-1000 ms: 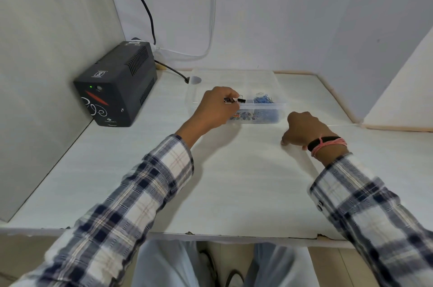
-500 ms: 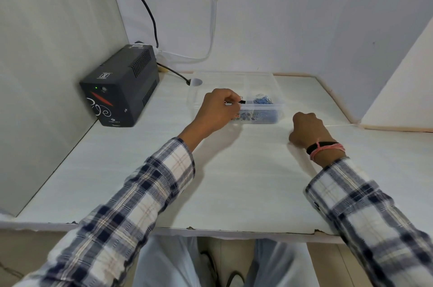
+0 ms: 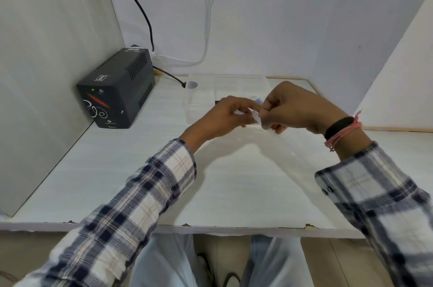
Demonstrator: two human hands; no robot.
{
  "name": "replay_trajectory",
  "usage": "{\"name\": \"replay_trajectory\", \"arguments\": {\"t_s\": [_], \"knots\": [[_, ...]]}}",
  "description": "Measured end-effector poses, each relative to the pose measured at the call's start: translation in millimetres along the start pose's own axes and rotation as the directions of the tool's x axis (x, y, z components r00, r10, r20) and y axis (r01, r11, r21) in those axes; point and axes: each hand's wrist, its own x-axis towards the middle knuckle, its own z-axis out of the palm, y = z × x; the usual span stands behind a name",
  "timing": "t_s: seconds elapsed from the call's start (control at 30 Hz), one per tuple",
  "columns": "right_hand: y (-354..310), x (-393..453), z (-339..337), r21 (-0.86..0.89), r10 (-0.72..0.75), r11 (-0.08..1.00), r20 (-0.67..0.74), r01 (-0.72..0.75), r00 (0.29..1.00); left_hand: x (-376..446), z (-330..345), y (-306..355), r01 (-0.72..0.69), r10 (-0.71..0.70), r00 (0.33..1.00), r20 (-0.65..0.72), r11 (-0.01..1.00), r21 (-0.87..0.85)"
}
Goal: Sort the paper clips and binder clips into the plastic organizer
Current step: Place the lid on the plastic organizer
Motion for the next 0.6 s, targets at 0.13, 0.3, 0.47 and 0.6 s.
{"name": "replay_trajectory", "arguments": {"t_s": [0.13, 0.3, 0.47, 0.6], "knots": [[-13, -16, -17, 0.041, -0.083, 0.996, -0.007, 0.083, 0.997, -5, -12, 9, -0.083, 0.081, 0.992, -0.099, 0.996, -0.017], [-24, -44, -65, 0.001, -0.137, 0.991, 0.055, 0.137, 0.989, -7, -45, 30, -0.124, 0.09, 0.956, -0.28, 0.987, -0.106], [-2, -52, -97, 0.161, -0.155, 0.976, 0.049, 0.145, 0.987, -11, -82, 40, -0.003, -0.065, 0.883, -0.464, 0.989, -0.145], [22, -41, -89, 0.266, -0.097, 0.956, -0.115, 0.125, 0.989, -17, -102, 34, 0.043, -0.189, 0.801, -0.568, 0.964, -0.261]]}}
